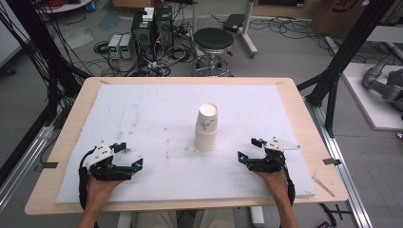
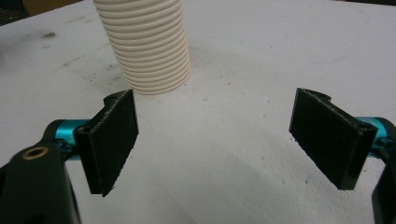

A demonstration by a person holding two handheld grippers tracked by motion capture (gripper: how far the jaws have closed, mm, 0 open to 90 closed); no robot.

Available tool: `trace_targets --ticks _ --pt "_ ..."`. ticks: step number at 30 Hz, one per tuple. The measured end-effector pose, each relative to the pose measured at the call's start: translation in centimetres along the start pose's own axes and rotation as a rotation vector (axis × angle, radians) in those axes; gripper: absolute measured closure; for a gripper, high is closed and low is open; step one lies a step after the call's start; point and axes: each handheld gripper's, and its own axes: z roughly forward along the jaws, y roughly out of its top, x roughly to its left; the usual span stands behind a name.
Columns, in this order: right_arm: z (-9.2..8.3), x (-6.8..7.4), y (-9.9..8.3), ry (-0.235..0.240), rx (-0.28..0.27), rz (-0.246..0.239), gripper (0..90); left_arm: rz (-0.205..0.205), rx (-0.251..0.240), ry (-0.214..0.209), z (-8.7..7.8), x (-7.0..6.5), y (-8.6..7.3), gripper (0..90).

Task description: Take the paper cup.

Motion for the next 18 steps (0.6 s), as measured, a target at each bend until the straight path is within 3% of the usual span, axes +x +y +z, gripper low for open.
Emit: trace_targets --ticks 13,18 --pt "-0.11 -0.04 -0.03 0.006 -0.007 -0.001 16.0 0.002 0.003 0.01 0.04 -0.07 0.01 6.2" --pt "-0.14 -0.32 0.0 0.038 -0.005 0.019 16.0 0.004 0.005 0.01 0.06 -0.09 0.02 6.2"
